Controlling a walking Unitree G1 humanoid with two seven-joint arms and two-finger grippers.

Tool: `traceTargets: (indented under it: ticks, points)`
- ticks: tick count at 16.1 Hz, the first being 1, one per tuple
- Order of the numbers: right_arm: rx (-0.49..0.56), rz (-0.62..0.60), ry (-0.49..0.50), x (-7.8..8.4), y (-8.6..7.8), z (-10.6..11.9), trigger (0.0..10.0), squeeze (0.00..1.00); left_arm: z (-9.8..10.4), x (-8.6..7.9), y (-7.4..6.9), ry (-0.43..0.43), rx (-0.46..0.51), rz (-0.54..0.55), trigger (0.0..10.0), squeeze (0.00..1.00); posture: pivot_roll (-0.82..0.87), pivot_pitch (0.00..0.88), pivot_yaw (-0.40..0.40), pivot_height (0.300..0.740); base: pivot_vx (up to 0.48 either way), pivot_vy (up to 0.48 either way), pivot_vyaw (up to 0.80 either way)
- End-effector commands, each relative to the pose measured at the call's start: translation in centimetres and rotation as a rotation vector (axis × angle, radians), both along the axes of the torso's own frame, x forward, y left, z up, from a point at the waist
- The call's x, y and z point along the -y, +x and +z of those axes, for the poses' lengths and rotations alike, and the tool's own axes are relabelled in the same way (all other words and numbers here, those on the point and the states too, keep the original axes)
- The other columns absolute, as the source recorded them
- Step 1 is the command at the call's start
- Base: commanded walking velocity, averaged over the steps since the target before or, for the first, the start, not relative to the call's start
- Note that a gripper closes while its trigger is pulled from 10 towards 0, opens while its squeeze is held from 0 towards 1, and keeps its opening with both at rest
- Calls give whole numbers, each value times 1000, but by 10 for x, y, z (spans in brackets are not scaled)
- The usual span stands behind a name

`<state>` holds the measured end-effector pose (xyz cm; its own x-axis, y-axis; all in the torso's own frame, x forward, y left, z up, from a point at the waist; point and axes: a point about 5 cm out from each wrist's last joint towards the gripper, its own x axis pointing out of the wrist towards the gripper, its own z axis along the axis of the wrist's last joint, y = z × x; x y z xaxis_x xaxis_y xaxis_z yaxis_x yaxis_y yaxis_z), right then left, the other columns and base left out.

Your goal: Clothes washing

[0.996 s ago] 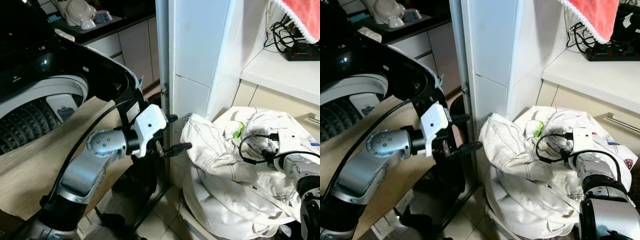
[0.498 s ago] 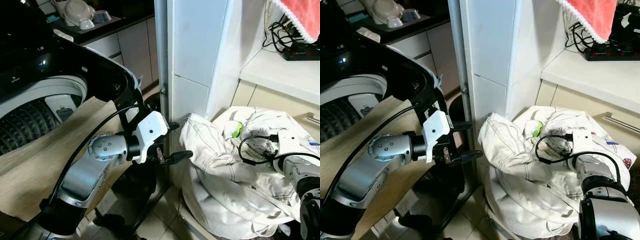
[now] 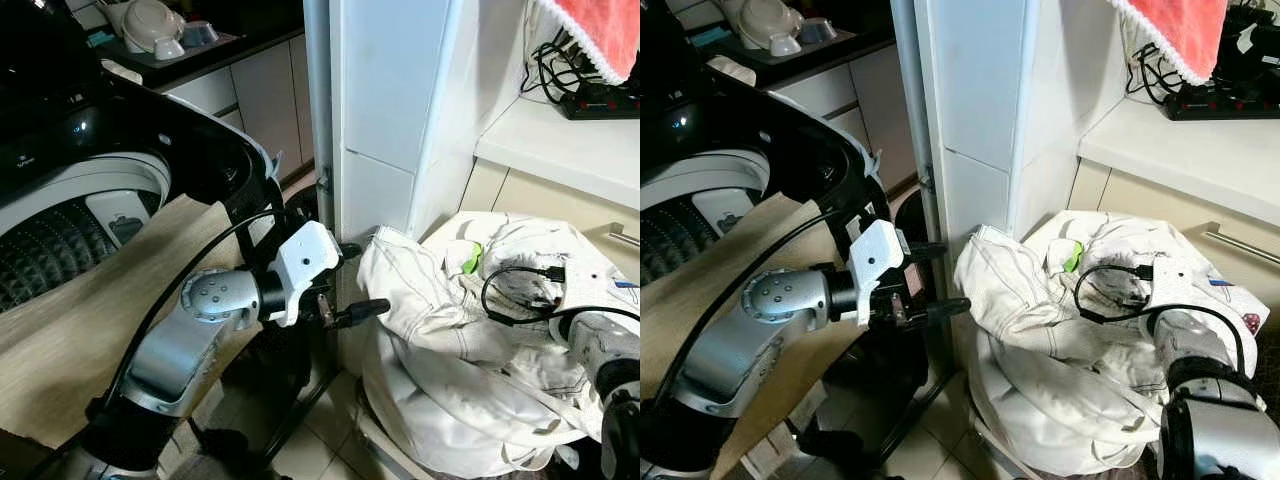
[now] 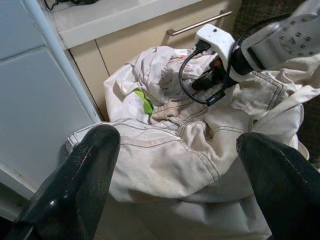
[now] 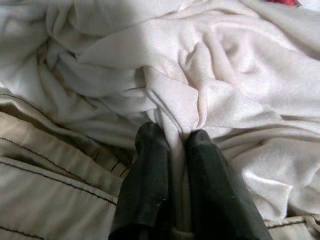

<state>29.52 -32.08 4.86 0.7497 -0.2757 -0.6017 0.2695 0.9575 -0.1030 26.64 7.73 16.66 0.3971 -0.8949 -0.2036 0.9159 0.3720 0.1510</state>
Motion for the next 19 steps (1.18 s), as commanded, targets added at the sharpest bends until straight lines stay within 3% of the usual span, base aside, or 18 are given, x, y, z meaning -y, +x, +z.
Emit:
traceTargets:
  ticks: [1,5,6,7,9,14,16,17,19]
  points:
    - [125,-13,16,-3,9,11,0,0,1,2,3,-2,17,20,10000,0,-111,0,102,740,0,0,0]
    - [314,3,41,-4,15,31,0,0,3,4,3,-20,27,30,10000,0,-114,0,103,740,0,0,0]
    - [469,43,51,-3,14,60,0,0,7,1,7,-33,59,65,10000,0,-119,0,98,740,0,0,0]
    - [547,76,67,-5,12,78,0,0,10,-1,10,-43,74,84,10000,0,-119,0,98,740,0,0,0]
    - [630,114,81,-8,7,98,0,0,14,-2,12,-55,94,100,10000,0,-125,0,91,740,0,0,0]
    - [858,453,158,-36,-26,187,0,0,26,-5,19,-85,166,139,10000,0,-138,0,96,740,0,0,0]
    - [920,562,212,-47,-34,209,0,0,31,-2,20,-108,179,137,10000,0,-138,0,96,740,0,0,0]
    - [932,594,221,-49,-37,215,0,0,33,-1,20,-121,187,131,10000,0,-138,0,96,740,0,0,0]
    - [1071,609,286,-51,-42,250,0,0,46,5,22,-195,215,132,10000,0,-141,0,98,740,0,0,0]
